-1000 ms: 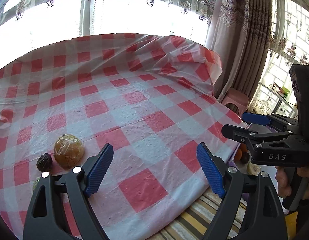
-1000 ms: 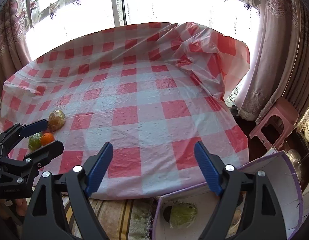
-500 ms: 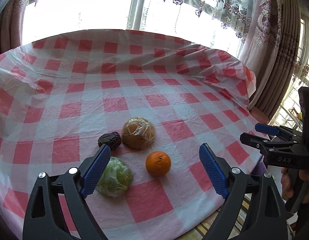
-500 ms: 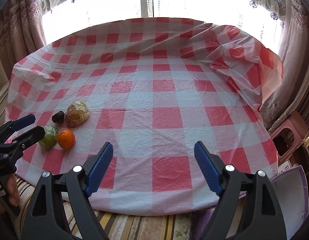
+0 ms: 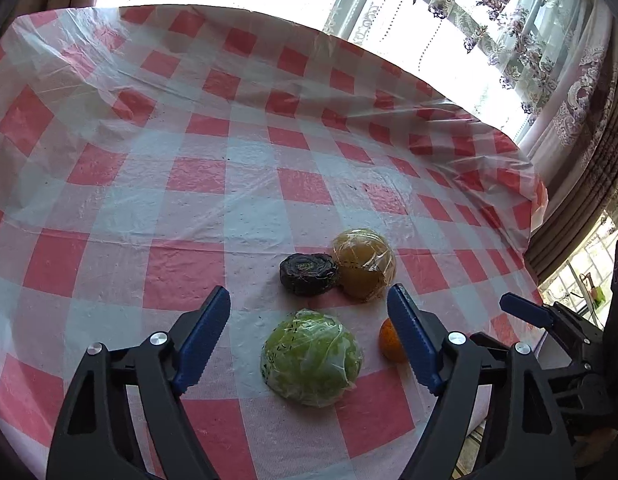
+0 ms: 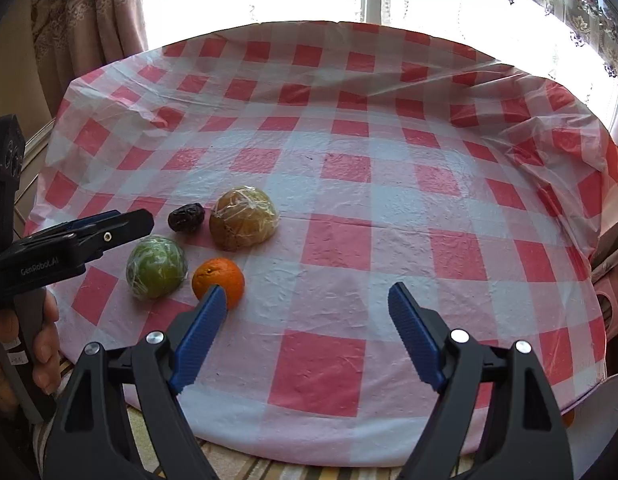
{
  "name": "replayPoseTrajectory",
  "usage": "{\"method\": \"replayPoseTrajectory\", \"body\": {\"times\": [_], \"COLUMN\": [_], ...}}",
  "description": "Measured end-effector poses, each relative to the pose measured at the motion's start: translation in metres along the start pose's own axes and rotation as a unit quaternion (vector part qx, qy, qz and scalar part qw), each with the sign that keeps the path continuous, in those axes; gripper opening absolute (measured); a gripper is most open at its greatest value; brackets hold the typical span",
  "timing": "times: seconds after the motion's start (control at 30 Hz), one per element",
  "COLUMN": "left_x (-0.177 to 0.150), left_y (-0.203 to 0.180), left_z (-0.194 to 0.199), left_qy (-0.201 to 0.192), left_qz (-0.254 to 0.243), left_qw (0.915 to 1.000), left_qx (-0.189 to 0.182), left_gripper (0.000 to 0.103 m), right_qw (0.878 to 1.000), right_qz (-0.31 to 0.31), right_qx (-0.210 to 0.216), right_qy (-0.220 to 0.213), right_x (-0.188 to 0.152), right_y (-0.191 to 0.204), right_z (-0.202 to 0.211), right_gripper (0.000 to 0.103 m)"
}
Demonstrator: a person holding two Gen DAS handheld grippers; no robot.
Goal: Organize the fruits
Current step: 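Move both open tools back over the remaining fruits on the table, then grasp the dark date with the left tool while the right tool grasps the small orange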
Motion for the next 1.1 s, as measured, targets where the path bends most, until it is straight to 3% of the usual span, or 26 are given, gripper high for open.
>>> {"method": "replayPoseTrajectory", "body": {"times": [0.23, 0.4, 0.5, 0.6, 0.67, 1.0, 1.1], "left_x": [0.009, 0.010, 0.005, 0.003, 0.003, 0.010, 0.014], "left_y": [-0.001, 0.002, -0.001, -0.004, -0.002, 0.011, 0.018], "left_z": [-0.021, -0.039, -0.049, -0.052, -0.053, -0.039, -0.032], "left_qy": [0.025, 0.045, 0.063, 0.061, 0.059, 0.028, 0.014], "left_qz": [0.010, 0.005, -0.008, -0.028, -0.031, 0.001, 0.010], "left_qw": [0.9996, 0.9990, 0.9980, 0.9977, 0.9977, 0.9996, 0.9999], "left_qx": [-0.008, -0.003, -0.005, 0.003, 0.008, -0.004, 0.002], "left_gripper": [0.071, 0.059, 0.058, 0.052, 0.039, 0.038, 0.038], "right_qw": [1.000, 1.000, 1.000, 0.999, 0.999, 0.999, 0.998], "right_qz": [0.019, 0.004, -0.002, 0.003, 0.007, 0.034, 0.035], "right_qx": [0.018, 0.021, 0.025, 0.026, 0.026, 0.030, 0.034], "right_qy": [0.010, 0.010, 0.015, 0.018, 0.020, 0.027, 0.030], "right_x": [0.001, 0.004, 0.005, 0.005, 0.005, 0.004, 0.004], "right_y": [0.026, 0.021, 0.019, 0.021, 0.023, 0.038, 0.041], "right_z": [-0.017, -0.022, -0.027, -0.031, -0.033, -0.041, -0.043], "right_gripper": [0.083, 0.083, 0.083, 0.083, 0.083, 0.083, 0.076]}}
Point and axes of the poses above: each gripper's, at about its wrist camera, not at the fingertips, and z roughly against the way its jaws point, y to its left, x to its top, the point moved 10 cm from there along -z, roughly the way its jaws point, and after that the axes turned 7 degrees about z, right-handed, at the moved point
